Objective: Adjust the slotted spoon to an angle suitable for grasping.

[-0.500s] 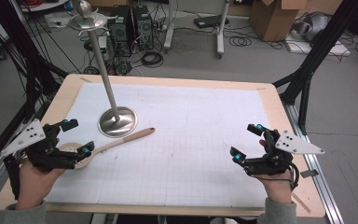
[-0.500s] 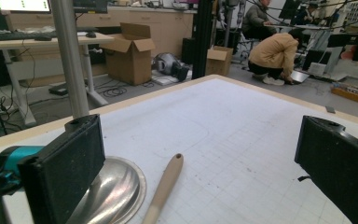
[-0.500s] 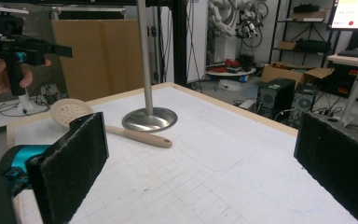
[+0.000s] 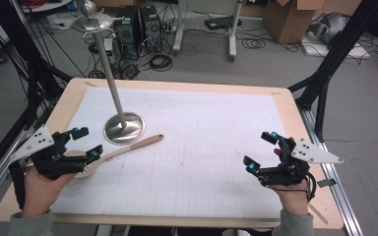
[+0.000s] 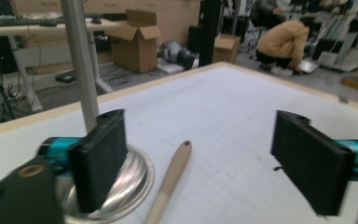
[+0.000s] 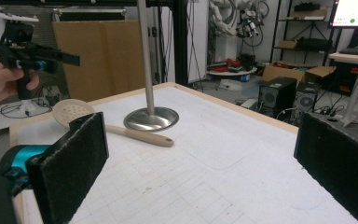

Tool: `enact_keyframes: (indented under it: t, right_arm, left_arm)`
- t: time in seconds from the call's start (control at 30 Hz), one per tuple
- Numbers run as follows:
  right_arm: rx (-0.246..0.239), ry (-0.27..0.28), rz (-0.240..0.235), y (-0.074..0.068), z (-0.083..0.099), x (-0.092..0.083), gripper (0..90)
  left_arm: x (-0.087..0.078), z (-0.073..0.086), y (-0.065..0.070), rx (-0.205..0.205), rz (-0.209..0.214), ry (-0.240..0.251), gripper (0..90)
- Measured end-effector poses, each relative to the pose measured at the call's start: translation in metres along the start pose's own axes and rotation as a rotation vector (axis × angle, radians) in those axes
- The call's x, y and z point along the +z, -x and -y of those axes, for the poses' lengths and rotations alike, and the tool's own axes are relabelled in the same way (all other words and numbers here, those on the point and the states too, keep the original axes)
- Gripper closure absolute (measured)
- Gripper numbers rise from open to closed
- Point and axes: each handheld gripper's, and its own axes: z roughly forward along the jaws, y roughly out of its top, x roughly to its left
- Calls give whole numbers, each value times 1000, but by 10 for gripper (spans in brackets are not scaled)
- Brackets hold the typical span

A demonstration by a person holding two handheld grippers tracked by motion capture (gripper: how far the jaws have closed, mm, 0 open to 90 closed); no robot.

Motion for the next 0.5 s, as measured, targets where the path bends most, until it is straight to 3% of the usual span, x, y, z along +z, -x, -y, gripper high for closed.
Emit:
enact_keyframes:
  t: [0.5]
  right_arm:
    - [-11, -19, -13, -5, 0, 4, 18]
  left_arm:
    - [14, 19, -5, -3, -15, -83, 684]
